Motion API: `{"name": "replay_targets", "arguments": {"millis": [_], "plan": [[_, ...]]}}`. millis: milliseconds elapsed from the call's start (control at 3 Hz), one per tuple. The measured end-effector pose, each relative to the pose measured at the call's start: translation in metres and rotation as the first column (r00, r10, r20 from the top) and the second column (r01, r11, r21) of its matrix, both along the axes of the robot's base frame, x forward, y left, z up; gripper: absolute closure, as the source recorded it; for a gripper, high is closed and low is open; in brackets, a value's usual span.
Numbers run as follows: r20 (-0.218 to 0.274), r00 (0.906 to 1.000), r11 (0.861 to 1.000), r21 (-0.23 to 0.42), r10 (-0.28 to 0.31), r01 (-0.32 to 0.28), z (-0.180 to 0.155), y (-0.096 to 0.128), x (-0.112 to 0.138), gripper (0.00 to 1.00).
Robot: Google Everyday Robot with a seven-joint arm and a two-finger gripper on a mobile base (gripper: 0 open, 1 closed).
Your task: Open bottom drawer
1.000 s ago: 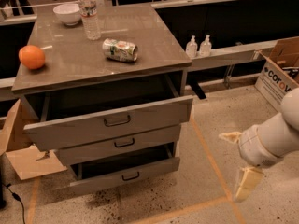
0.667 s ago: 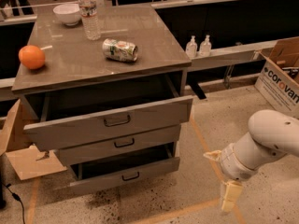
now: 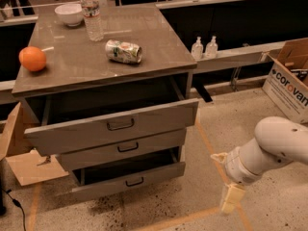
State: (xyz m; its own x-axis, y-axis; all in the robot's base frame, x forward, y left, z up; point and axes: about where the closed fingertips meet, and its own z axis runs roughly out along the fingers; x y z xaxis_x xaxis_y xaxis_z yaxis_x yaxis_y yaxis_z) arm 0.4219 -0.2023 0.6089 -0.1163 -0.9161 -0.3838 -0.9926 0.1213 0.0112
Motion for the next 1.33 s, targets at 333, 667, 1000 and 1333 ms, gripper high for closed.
{"name": "replay_targets", "arguments": {"millis": [333, 667, 1000, 1333], "plan": [[0.037, 0.9852, 0.985, 0.053, -0.167, 0.165, -0.041, 0.005, 0.038, 0.0], [0.135, 0.9704, 0.978, 0.09, -0.2, 0.189, -0.08, 0.016, 0.092, 0.0], [0.223, 0.9657, 0.989, 0.092, -0.134, 0.116, -0.122, 0.038, 0.142, 0.0], [0.212, 0.9763, 0.997, 0.066, -0.045, 0.031, -0.19, 0.065, 0.173, 0.0]]}}
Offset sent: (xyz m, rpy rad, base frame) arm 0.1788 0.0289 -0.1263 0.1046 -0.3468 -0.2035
